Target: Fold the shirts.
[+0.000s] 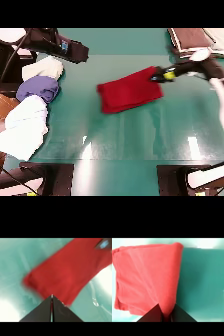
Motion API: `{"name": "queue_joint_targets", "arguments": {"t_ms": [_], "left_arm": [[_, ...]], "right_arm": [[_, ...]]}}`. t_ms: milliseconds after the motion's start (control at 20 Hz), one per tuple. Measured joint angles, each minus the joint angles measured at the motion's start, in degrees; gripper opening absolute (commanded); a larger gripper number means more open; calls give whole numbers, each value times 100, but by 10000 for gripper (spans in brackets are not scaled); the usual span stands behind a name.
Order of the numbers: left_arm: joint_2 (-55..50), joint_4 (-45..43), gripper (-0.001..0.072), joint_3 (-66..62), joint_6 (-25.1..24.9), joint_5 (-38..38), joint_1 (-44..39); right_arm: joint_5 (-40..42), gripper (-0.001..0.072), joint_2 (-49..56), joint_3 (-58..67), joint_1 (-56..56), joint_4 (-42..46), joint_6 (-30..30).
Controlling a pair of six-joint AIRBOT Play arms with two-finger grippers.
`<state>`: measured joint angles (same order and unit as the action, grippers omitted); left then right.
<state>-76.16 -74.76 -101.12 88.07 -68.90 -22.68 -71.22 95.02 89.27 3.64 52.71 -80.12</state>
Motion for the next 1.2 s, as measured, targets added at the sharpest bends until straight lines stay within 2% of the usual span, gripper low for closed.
{"name": "queue_joint_targets", "arguments": {"t_ms": [200,450,600,750,800,850,900,1100,1200], "left_arm": [[0,9,21,0,37,90,-140],[0,17,21,0,149,262,-184],[0,20,21,0,177,330,-190],[0,20,22,0,188,352,-190],[0,20,22,0,190,365,-190],[0,20,22,0,190,365,-190],[0,20,22,0,190,367,-190],[0,20,22,0,190,361,-190],[0,20,22,0,190,356,-190]], "right_arm": [[116,15,-1051,-634,-1950,549,-149],[411,14,-1967,-1438,-4223,815,-280],[505,15,-2319,-1947,-5080,863,-317],[522,19,-2608,-2433,-5453,883,-332],[490,128,-2697,-2583,-5484,901,-337],[415,402,-2774,-2691,-5490,951,-337],[306,594,-2837,-2769,-5486,1117,-337],[-168,604,-3001,-2618,-5431,2094,-468],[-321,604,-3119,-2435,-5351,2295,-551]]}}
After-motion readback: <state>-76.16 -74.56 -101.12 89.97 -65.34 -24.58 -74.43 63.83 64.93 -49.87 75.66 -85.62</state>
